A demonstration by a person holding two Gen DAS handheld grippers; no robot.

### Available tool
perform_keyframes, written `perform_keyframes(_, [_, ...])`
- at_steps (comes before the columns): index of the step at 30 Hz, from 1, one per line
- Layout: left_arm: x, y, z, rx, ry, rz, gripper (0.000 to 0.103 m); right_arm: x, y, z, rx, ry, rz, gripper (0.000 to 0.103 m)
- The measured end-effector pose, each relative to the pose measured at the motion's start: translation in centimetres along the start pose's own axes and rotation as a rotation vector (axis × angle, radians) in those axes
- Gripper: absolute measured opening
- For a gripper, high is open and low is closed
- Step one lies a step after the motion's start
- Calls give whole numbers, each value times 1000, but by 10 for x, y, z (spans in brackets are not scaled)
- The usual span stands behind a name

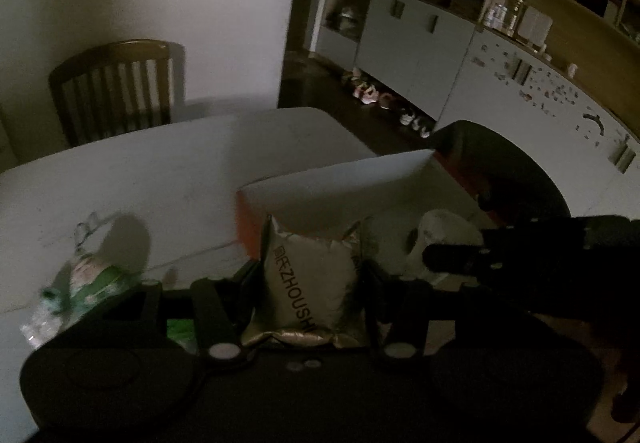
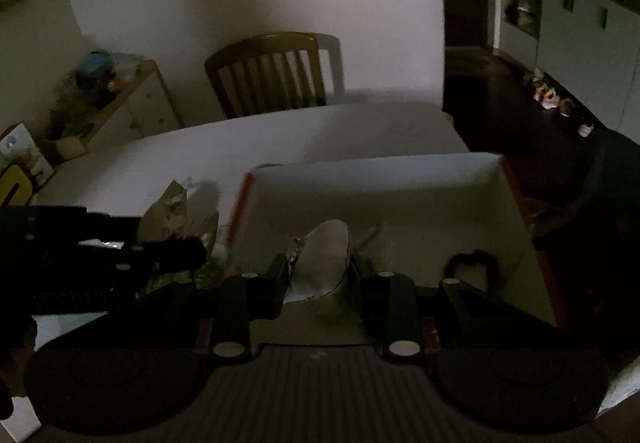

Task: Organize objects
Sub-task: 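Carry the foil packet and white plush item with both grippers into the box, then open both grippers inside the box to drop the packet and plush item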

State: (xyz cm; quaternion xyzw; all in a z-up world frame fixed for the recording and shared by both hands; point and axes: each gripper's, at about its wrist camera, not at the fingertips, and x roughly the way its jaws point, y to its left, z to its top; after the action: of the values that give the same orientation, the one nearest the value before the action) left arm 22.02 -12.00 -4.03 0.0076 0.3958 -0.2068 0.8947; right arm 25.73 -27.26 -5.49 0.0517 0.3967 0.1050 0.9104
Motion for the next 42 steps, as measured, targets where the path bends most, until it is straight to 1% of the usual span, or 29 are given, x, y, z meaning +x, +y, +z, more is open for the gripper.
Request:
perform_keyframes(6, [29, -23, 18, 34, 17, 3, 53, 8, -33, -5, 8, 17, -27, 31])
perform_keyframes(11, [59, -37, 23, 68, 60, 25, 53, 24, -54, -8, -3, 42, -49, 31])
perform_keyframes(17, [95, -51, 27, 105, 119, 63, 53, 49, -70, -9, -20, 72, -60, 31])
perform_keyframes(20, [114, -56, 29, 116, 154, 70, 53, 64, -73, -10, -42, 101, -64, 31])
perform_keyframes(23, [127, -61, 33, 144, 171, 89, 53, 78, -78, -11, -52, 123, -68, 31])
perform_keyframes(31, [148, -65, 34, 172, 208, 118, 53, 100, -89, -14, -67, 174, -77, 31])
perform_keyframes(33, [151, -65, 34, 170, 214, 119, 53, 99, -88, -14, -73, 173, -66, 31])
perform_keyframes(39, [154, -62, 33, 145, 225, 108, 55, 94, -87, -13, -76, 165, -79, 32])
perform_keyframes(42, [157, -61, 32, 138, 234, 104, 59, 91, -87, -12, -81, 166, -83, 34])
